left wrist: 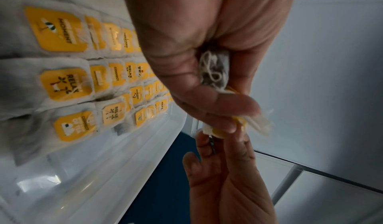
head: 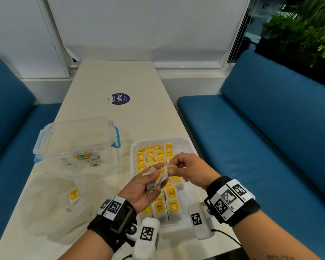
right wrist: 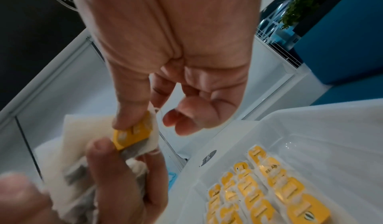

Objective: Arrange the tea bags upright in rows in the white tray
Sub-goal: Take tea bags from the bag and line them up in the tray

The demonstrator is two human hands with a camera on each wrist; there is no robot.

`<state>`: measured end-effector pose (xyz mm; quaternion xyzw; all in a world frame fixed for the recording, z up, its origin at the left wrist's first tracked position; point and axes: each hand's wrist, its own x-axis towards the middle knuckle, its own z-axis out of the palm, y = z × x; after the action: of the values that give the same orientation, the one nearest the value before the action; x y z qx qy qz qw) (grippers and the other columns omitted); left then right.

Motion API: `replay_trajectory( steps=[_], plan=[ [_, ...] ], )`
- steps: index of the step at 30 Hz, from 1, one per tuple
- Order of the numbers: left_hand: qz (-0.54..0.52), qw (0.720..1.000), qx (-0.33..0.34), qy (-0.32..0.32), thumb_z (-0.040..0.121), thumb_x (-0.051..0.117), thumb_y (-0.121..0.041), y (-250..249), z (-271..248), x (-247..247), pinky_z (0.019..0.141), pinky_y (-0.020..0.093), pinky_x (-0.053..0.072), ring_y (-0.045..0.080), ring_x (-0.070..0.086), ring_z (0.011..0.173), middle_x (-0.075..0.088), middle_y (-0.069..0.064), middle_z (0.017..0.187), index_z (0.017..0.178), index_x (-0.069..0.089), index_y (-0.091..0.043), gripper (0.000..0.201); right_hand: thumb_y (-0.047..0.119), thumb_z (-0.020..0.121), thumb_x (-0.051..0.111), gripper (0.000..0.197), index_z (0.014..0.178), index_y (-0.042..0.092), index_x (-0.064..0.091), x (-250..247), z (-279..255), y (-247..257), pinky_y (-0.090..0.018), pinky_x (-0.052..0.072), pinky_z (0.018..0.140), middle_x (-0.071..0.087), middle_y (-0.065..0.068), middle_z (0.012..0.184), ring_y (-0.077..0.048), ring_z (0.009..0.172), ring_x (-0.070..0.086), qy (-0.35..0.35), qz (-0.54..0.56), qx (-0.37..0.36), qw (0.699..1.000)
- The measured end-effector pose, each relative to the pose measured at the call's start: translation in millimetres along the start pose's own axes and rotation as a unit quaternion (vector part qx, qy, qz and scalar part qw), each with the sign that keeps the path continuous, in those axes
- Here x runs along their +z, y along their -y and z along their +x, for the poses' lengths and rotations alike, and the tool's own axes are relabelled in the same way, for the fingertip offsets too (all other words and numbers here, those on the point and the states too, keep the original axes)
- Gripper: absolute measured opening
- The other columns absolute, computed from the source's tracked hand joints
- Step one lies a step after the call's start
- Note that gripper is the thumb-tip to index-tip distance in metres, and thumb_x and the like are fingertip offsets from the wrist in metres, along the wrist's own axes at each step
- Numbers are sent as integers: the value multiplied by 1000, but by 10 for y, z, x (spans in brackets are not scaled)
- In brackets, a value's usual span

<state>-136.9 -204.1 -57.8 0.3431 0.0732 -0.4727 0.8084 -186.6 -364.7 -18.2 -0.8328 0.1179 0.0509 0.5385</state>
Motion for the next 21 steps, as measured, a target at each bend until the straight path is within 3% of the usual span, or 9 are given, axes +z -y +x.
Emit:
replay_trajectory(
  steps=[3, 5, 10, 13, 17, 21],
  plan=[
    [-8, 1000, -8, -1, 74, 55, -12, 7, -19, -34, 35, 19, 48, 20, 67, 60, 67, 11, 75, 101, 62, -11, 28, 16, 87, 65, 16, 74, 22, 58, -3, -36, 60, -19, 37, 41, 63, 1, 76, -11, 62, 60, 5, 9, -3, 1000],
    [-4, 1000, -8, -8, 77, 54, -13, 8, -24, -59, 35, 19, 48, 19, 67, 59, 67, 11, 75, 99, 61, -12, 23, 15, 90, 60, 14, 78, 21, 57, 7, -50, 94, -21, 38, 38, 62, -1, 78, -15, 58, 64, 7, 6, -3, 1000],
    [8, 999, -10, -32, 91, 46, -8, 20, -61, -119, 35, 19, 47, 16, 65, 54, 63, 10, 74, 96, 60, -14, 16, 1, 84, 64, 23, 79, 22, 56, 17, -49, 188, -24, 46, 43, 59, -5, 69, -11, 51, 56, -8, -64, -2, 998],
    [2, 999, -13, -36, 91, 46, -9, 42, -90, -113, 35, 19, 47, 17, 64, 53, 61, 10, 77, 92, 59, -15, 15, 5, 82, 69, 18, 72, 18, 62, 19, -75, 237, -20, 45, 44, 60, -3, 64, -9, 48, 51, -5, -46, 0, 999],
    [-12, 999, -25, -38, 93, 45, -13, 67, -100, -94, 35, 20, 48, 20, 64, 52, 62, 10, 78, 91, 58, -16, 14, 9, 81, 71, 20, 68, 21, 63, 46, -99, 233, -19, 41, 43, 61, 5, 67, -6, 58, 53, -42, -34, 1, 999],
    [-31, 997, -53, -42, 84, 56, -34, 53, -84, -148, 36, 25, 51, 22, 65, 54, 64, 10, 73, 83, 67, -13, 23, 12, 82, 70, 3, 79, 12, 70, -21, -141, 313, -8, 42, 59, 59, 10, 68, -3, 65, 54, -72, -135, -17, 988]
  ],
)
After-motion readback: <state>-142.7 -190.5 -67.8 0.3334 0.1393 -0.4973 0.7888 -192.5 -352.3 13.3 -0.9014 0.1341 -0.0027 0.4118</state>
